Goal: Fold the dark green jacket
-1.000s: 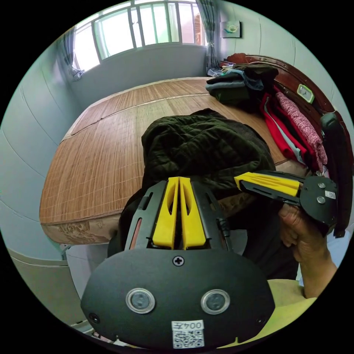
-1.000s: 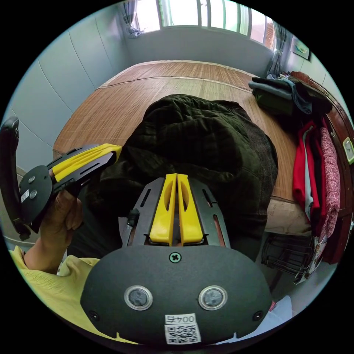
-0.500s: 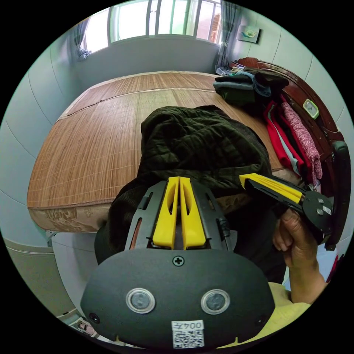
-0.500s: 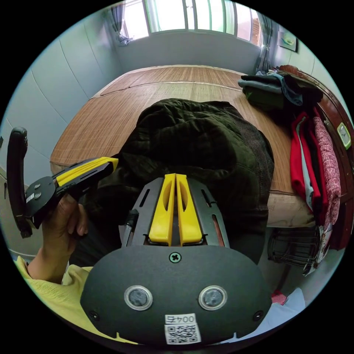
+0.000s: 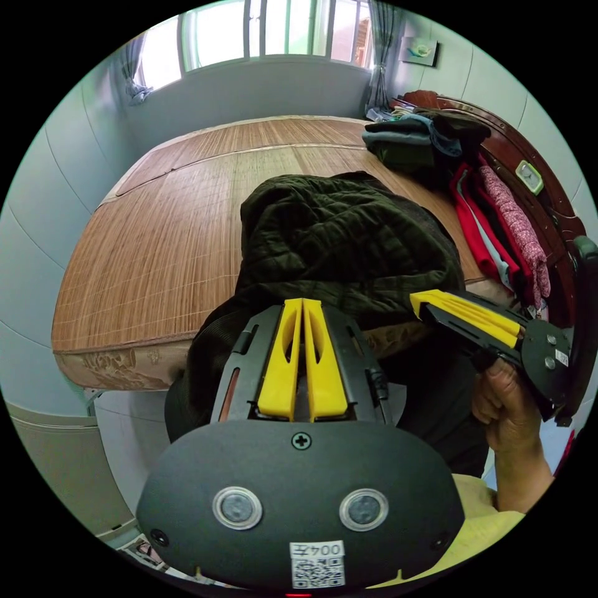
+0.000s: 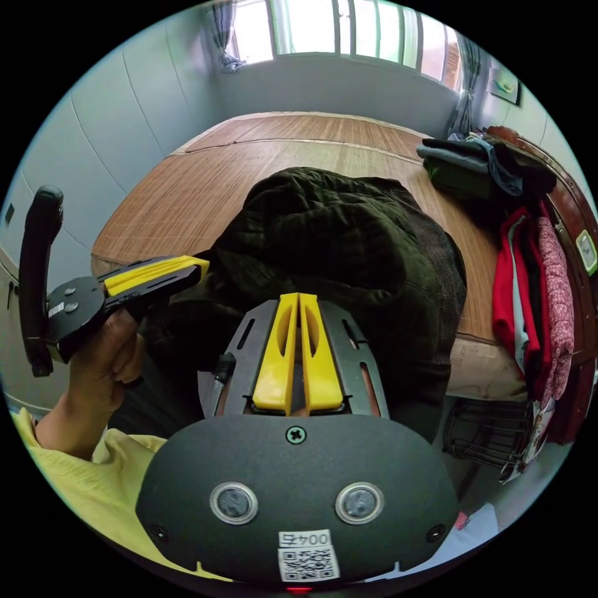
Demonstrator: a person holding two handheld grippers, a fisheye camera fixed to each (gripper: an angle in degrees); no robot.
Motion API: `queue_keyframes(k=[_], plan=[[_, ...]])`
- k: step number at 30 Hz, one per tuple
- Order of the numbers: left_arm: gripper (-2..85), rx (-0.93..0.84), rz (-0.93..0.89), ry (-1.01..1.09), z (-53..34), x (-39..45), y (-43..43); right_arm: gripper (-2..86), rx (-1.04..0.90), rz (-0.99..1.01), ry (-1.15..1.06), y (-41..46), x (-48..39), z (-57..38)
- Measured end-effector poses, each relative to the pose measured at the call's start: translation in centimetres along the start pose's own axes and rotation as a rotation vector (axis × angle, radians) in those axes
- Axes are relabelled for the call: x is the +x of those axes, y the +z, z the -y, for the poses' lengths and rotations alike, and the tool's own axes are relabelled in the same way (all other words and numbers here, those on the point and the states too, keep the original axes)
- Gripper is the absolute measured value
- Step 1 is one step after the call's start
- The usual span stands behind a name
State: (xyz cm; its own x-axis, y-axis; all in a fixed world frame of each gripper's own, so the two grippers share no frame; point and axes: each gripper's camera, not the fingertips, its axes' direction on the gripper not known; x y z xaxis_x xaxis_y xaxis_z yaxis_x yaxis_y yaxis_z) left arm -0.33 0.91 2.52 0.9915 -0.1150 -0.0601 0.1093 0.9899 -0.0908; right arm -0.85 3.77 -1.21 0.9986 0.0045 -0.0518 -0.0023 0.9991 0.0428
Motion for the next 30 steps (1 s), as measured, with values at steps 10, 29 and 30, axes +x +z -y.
queue_keyframes(k=[10,29,30], plan=[[0.4,-0.011,0.003,0.014,0.0,0.3,0.1,-0.7,-0.004,0.003,0.027,0.0,0.1,-0.7],[0.8,-0.028,-0.012,0.032,-0.4,0.6,0.3,-0.7,-0.019,0.012,0.028,-0.1,-0.1,-1.5],[0.8,-0.027,-0.011,0.034,-0.5,0.7,0.3,-0.7,-0.02,0.012,0.027,-0.1,-0.2,-1.6]])
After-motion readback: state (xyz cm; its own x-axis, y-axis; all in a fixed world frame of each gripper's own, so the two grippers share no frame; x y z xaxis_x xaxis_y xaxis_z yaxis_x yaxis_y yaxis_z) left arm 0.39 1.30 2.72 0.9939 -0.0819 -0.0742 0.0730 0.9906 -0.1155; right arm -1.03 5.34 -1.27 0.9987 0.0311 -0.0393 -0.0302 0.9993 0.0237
